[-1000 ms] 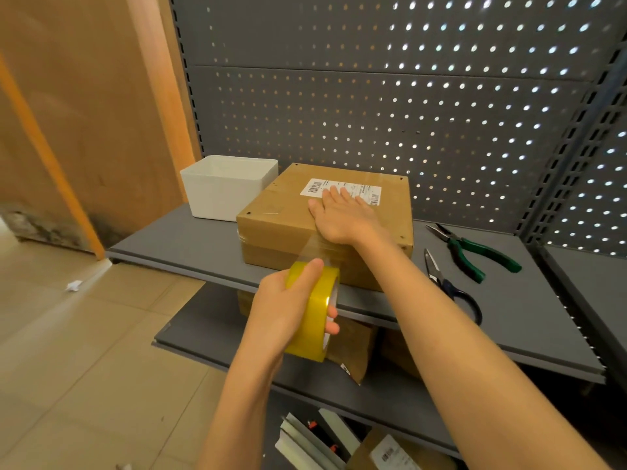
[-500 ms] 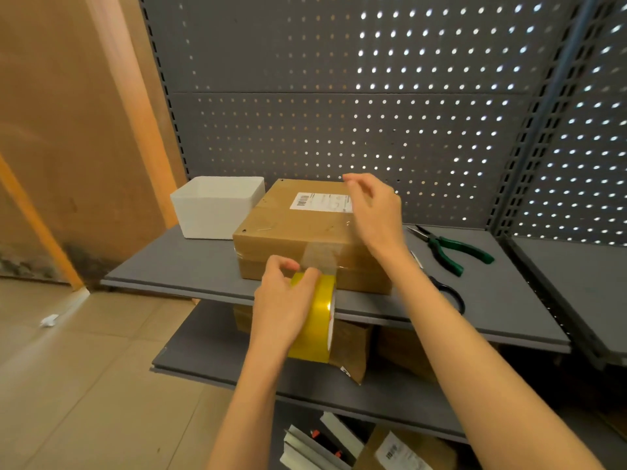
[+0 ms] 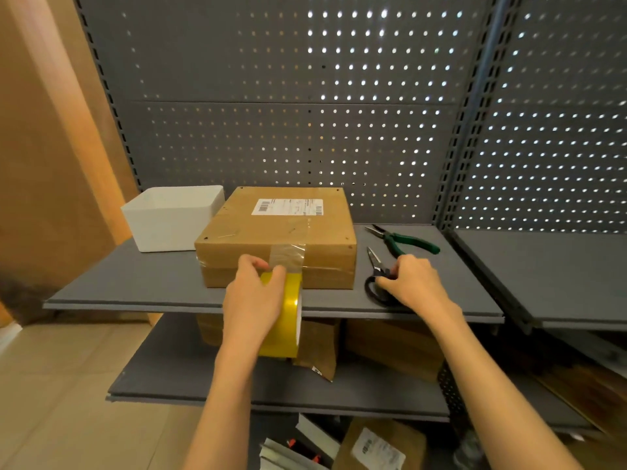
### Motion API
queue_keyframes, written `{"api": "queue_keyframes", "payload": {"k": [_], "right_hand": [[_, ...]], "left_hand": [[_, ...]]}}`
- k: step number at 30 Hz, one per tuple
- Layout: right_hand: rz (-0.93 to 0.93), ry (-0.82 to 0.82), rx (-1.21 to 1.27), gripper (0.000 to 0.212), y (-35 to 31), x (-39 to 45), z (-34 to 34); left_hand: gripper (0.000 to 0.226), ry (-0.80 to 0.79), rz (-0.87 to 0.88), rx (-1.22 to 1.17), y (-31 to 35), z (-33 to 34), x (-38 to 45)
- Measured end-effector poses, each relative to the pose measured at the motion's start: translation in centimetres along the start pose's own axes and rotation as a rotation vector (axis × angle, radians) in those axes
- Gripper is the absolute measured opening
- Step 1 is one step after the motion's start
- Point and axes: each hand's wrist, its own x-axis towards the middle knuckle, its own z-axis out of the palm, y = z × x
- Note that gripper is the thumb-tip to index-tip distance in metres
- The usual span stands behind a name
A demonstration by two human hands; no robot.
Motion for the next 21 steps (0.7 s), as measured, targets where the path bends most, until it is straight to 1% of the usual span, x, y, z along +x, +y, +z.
{"api": "queue_keyframes", "payload": {"k": [3,7,10,14,17,19,21], "right_hand": [[0.007,0.015,-0.104,0.023,-0.6,-0.3,0.4],[0.101,0.022,-0.202,0.033,-1.1,-0.3,1.1],[0.118,0.016,-0.214,0.030,-1.2,-0.2,1.1],[0.151,0.082,-0.033,0.031,-0.3,-0.1,-0.1],[0.078,0.158,0.210,0.031,0.3,0.0,-1.7],[-0.013,0.139,0.404,0.028,0.2,0.0,-2.7],[-0.102,0.056,0.526,0.022,-0.1,-0.2,-3.4]], "left_hand": [[0.022,0.007,-0.031,0.054,0.2,0.0,0.1],[0.027,-0.001,-0.051,0.084,0.5,0.1,0.3],[0.032,-0.007,-0.038,0.070,0.3,0.2,0.6],[0.034,-0.013,-0.027,0.013,-0.1,0.3,0.8],[0.031,-0.024,-0.026,-0.072,-0.4,0.4,1.1],[0.029,-0.023,-0.025,-0.143,-0.6,0.5,1.2],[0.027,-0.011,-0.025,-0.183,-0.8,0.5,1.2]]}}
